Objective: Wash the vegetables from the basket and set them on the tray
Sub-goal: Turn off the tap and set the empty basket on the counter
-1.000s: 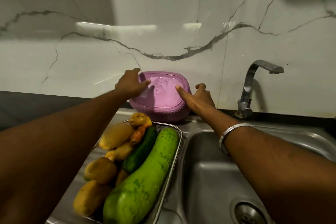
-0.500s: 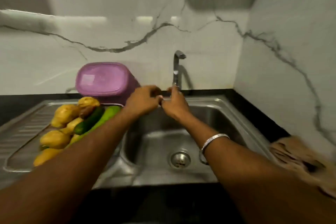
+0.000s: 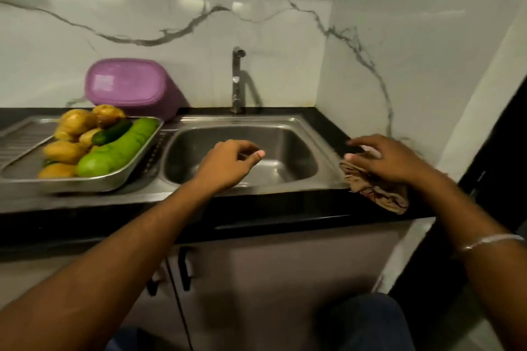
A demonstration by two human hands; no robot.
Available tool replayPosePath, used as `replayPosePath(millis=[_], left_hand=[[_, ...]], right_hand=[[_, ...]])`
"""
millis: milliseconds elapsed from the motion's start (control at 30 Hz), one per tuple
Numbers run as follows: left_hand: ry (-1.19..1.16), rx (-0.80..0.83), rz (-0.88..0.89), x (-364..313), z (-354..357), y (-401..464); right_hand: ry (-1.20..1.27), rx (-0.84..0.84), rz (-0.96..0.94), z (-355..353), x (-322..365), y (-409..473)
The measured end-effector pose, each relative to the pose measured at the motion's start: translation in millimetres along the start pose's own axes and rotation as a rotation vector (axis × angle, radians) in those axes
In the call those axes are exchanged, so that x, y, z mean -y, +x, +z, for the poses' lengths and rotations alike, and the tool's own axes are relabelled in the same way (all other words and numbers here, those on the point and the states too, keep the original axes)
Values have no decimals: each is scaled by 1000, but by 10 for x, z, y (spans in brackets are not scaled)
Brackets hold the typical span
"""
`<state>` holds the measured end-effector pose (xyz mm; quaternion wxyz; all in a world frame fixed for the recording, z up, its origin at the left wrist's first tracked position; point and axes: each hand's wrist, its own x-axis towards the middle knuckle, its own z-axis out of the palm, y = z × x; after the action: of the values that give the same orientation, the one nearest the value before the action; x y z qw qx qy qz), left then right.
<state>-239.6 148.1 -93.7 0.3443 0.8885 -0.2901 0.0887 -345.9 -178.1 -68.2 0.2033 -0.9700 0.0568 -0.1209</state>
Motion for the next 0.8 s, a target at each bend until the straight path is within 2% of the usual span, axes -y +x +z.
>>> replayPosePath(millis=[67, 133, 200, 267, 400, 500, 600, 700, 800], left_hand=[[-1, 7, -11, 214, -199, -222], [14, 31, -27, 465, -358, -406], [40, -8, -70, 752, -550, -622], [31, -85, -103, 880, -664, -741], [-41, -225, -208, 1074, -752, -903], [-205, -270, -276, 1175, -722, -913], [-355, -280, -315, 1163, -732, -861], [-355, -311, -321, 1150, -713, -836], [-365, -312, -357, 1090, -612, -727]], right_hand=[[-67, 74, 21, 74, -156, -235], [10, 17, 41, 227, -322, -335], [47, -16, -18, 425, -205, -334], [24, -26, -91, 583, 139, -378], [-116, 63, -266, 1207, 1334, -347], [-157, 57, -447, 1672, 2315, -301], [-252, 64, -531, 2031, 2984, -235], [-239, 93, -483, 2127, 3134, -226], [-123, 78, -448, 1955, 2817, -265]])
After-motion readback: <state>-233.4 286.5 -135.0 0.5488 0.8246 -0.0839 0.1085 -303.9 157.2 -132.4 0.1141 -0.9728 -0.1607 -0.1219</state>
